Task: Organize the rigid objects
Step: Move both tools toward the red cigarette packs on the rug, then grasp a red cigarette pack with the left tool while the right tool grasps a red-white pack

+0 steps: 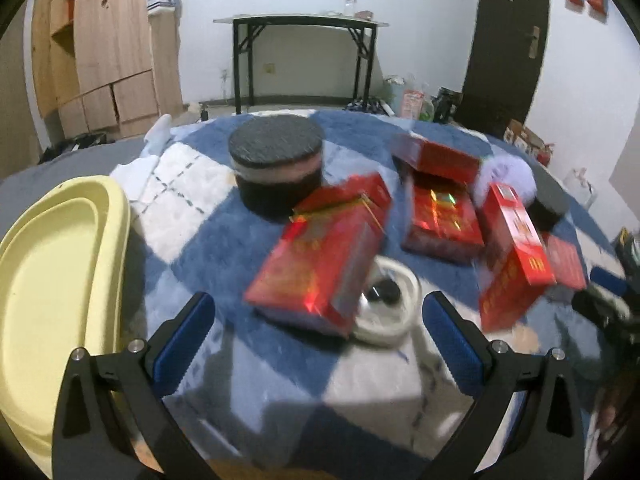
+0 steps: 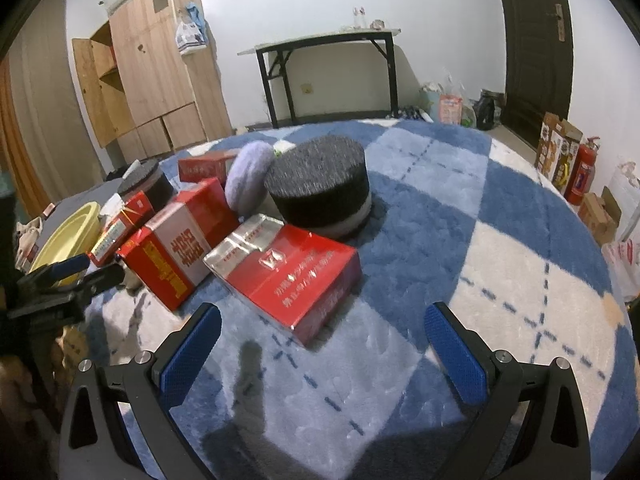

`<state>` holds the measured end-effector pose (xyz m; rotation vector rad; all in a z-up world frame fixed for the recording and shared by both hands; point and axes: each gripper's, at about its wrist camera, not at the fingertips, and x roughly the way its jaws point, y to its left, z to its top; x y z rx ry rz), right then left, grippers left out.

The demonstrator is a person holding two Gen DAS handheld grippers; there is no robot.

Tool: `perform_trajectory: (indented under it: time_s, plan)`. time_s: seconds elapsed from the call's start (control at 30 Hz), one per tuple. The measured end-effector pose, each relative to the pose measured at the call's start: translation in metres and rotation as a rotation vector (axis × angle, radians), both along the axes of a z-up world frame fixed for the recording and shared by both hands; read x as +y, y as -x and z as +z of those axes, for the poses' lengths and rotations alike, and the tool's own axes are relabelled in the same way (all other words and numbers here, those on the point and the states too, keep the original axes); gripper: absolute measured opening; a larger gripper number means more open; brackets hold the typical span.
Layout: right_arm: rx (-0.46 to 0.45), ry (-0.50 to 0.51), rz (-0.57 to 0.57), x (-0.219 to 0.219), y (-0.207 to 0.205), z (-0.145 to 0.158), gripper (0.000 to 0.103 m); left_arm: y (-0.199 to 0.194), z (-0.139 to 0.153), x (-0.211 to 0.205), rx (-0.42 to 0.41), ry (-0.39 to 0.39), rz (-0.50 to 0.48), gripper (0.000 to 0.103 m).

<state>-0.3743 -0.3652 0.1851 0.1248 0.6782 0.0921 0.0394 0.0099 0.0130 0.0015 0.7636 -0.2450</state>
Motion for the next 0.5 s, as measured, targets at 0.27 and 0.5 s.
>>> perform_trajectory:
  time_s: [0.27, 0.5]
  plan:
    - [0.020, 0.060, 0.081, 0.005, -0.029, -0.001, 0.103, -0.019, -0.006, -0.001, 0.002, 0.047, -0.077, 0.103]
    - [0.069, 0.019, 0.143, 0.001, -0.053, -0.015, 0.103, -0.035, -0.018, 0.004, 0.085, 0.177, -0.138, 0.103]
